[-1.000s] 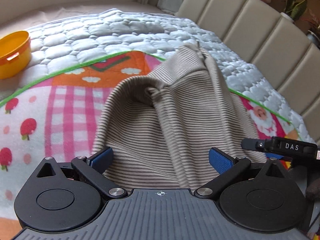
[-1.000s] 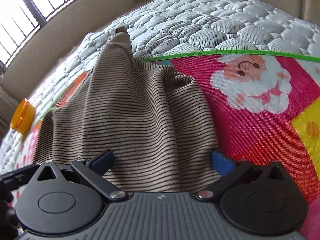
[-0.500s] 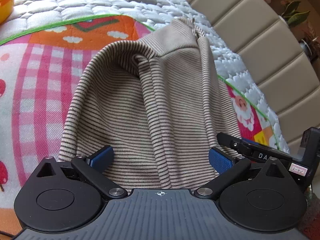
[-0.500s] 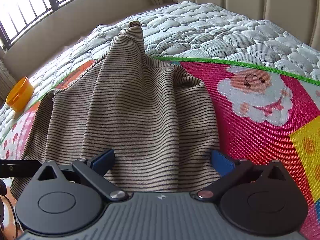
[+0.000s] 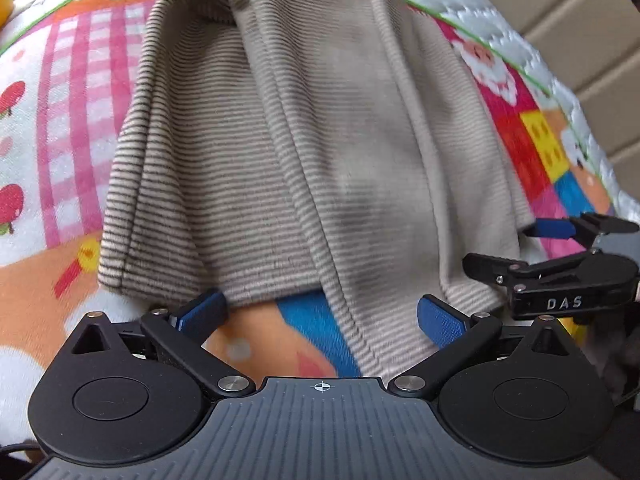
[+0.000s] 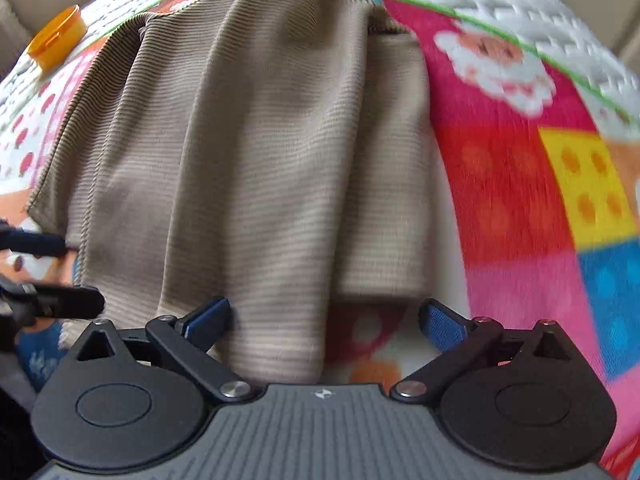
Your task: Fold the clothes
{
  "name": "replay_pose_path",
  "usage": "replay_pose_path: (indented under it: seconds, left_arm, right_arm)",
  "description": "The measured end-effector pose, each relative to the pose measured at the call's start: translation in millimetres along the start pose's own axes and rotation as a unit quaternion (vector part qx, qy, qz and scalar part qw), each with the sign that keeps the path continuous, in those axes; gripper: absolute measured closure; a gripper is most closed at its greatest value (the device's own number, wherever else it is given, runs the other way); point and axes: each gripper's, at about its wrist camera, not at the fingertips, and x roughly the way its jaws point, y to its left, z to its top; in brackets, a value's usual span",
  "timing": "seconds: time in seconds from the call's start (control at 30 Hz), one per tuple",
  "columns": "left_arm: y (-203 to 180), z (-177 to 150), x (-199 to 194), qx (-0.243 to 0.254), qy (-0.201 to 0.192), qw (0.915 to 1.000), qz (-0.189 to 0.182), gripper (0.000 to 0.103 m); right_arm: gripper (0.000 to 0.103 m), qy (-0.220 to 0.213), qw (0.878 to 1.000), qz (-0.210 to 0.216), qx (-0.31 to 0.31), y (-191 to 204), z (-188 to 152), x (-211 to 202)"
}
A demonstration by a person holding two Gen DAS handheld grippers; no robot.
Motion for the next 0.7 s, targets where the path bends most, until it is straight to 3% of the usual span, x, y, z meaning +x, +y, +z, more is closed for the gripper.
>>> replay_pose_path:
  seconds: [0.07,0.13,0.2,0.27,0.3,0.37,0.47,0.53,0.63,0.7]
  left_arm:
    - [1,-6,-9,0.002,-0.019,0.9997,-0.011,0.000]
    - [13,-5,-28,-0.032,-0.065,0.9956,-0.059,0.000]
    - [28,0,-54,-0.065,-0.127,0.9848,-0.099,0.000]
    - [35,7,-79,-0.072,-0.200,0.9743,-0.074,0.000]
    - [38,13,-86,-0.068,-0.222,0.9716,-0.046,0.000]
    - [44,25,-86,-0.039,-0.217,0.9754,0.011,0.003]
    - [54,46,-76,0.009,-0.193,0.9773,0.086,0.021]
    - [60,51,-61,0.035,-0.165,0.9806,0.100,0.022]
    - [63,50,-34,0.050,-0.134,0.9852,0.095,0.020]
    - [64,52,-24,0.046,-0.126,0.9859,0.099,0.018]
  right_arm:
    - [0.007,-0.044,0.999,0.011,0.012,-2,-1,-18]
    - [0.008,-0.096,0.995,0.024,0.027,-5,3,-39]
    - [0.023,-0.125,0.991,0.032,0.048,-14,12,-50]
    - [0.056,-0.140,0.988,0.031,0.066,-26,22,-54]
    - [0.060,-0.139,0.987,0.023,0.071,-33,28,-51]
    - [0.062,-0.139,0.988,0.005,0.067,-44,38,-42]
    - [0.062,-0.139,0.989,-0.008,0.054,-57,56,-23]
    - [0.062,-0.138,0.989,-0.008,0.051,-62,68,-9]
    - [0.062,-0.112,0.991,0.024,0.068,-67,81,15]
    - [0.062,-0.106,0.994,0.023,0.032,-56,85,24]
